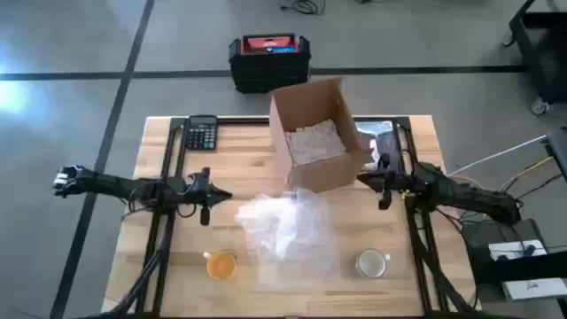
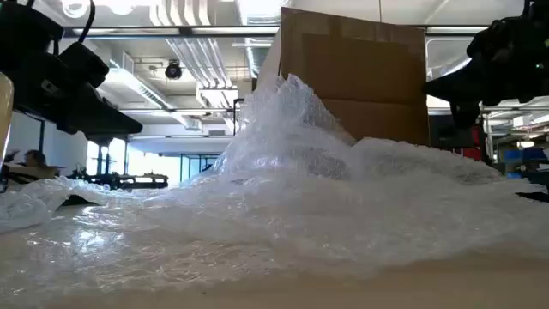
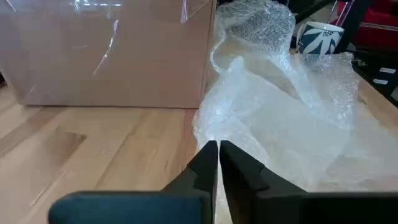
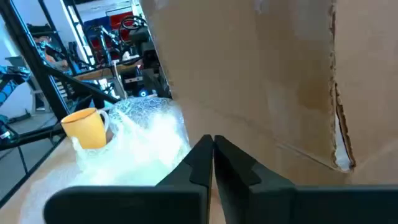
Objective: Wrap mug
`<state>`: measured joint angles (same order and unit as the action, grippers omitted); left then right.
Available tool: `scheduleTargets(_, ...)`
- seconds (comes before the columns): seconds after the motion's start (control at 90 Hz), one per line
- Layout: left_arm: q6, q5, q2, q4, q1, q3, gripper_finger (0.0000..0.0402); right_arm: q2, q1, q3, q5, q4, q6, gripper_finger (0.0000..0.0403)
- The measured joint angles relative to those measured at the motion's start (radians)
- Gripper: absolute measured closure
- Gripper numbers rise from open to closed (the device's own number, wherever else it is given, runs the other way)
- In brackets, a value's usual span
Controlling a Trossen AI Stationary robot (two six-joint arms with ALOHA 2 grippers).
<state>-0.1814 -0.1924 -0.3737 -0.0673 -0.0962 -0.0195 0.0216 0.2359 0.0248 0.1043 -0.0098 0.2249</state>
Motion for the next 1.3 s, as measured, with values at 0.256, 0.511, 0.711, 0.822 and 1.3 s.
scheduleTargets(0.256,0.000,0.000,0.000,0.000,0.000,0.000,0.0396,0.000,0.000,0.000,0.000,0.000,0.000,0.0403)
scheduleTargets(0.511,0.000,0.000,0.000,0.000,0.000,0.000,0.0399,0.000,0.000,0.000,0.000,0.000,0.000,0.0403)
scheduleTargets(0.711,0.000,0.000,0.000,0.000,0.000,0.000,0.0397,0.000,0.000,0.000,0.000,0.000,0.000,0.0403)
scheduleTargets(0.822,0.000,0.000,0.000,0.000,0.000,0.000,0.0395,0.000,0.000,0.000,0.000,0.000,0.000,0.0403)
scheduleTargets(1.3,0.000,0.000,0.000,0.000,0.000,0.000,0.0395,0.000,0.000,0.000,0.000,0.000,0.000,0.0403)
